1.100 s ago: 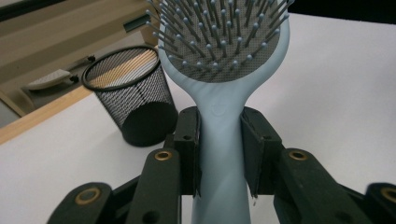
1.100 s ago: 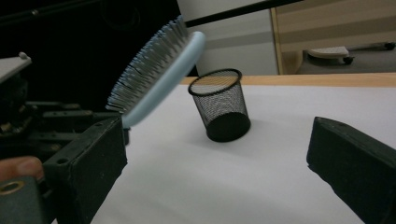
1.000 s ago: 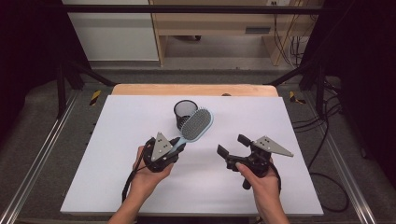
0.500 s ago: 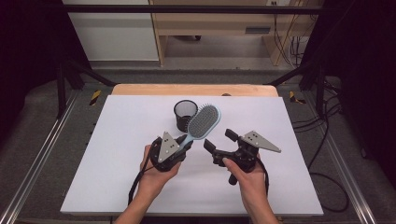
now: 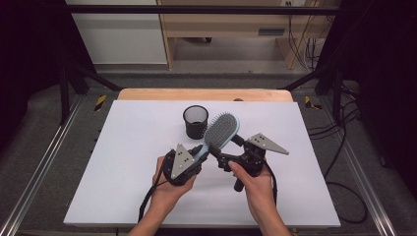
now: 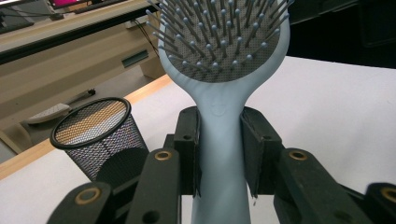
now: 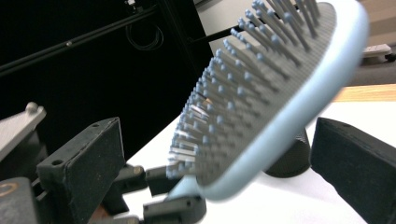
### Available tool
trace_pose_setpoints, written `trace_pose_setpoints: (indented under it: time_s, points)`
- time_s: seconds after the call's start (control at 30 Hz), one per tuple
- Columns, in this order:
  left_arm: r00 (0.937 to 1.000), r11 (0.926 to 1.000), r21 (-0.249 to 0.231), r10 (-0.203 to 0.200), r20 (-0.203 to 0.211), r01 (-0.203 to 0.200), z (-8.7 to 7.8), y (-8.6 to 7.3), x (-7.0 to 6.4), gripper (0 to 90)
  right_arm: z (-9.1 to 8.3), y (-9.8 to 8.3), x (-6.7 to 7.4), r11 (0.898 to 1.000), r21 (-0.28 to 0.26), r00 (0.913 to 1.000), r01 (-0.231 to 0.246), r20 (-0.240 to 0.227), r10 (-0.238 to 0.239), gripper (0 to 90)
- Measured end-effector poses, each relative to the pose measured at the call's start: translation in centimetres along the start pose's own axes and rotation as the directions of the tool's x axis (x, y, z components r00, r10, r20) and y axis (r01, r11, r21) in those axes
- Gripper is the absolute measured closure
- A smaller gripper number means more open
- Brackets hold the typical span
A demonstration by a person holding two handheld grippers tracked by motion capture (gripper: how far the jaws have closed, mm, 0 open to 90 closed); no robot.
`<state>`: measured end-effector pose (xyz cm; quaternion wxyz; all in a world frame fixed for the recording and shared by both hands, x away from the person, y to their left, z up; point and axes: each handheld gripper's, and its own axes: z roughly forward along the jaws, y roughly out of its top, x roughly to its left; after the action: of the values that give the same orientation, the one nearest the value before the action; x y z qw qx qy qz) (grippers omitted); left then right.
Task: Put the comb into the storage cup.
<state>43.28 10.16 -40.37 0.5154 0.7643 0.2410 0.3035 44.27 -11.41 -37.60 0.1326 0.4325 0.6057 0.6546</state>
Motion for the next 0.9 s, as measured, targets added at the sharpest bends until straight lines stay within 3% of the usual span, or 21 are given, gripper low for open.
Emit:
trace_pose_setpoints:
  time_s: [0.3, 0.6, 0.9]
  points:
    - [1.0, 0.9999, -0.012, -0.003, 0.003, 0.003, 0.1, -0.1, -0.4, 69.6, 0.9, 0.9, -0.6, 0.997, -0.016, 0.997, -0.075, -0.022, 0.074, 9.1]
    - [0.9999, 0.9996, -0.027, 0.008, 0.008, -0.007, 0.1, 0.1, -0.8, 69.6, 0.9, 1.4, -1.3, 0.992, -0.014, 0.9915, -0.127, -0.032, 0.126, 27.7]
    - [0.9997, 0.9995, -0.019, 0.023, -0.01, -0.023, 0.1, -0.2, -0.5, 69.6, 1.3, 1.3, -1.6, 0.988, 0.006, 0.9872, -0.155, -0.037, 0.155, 38.2]
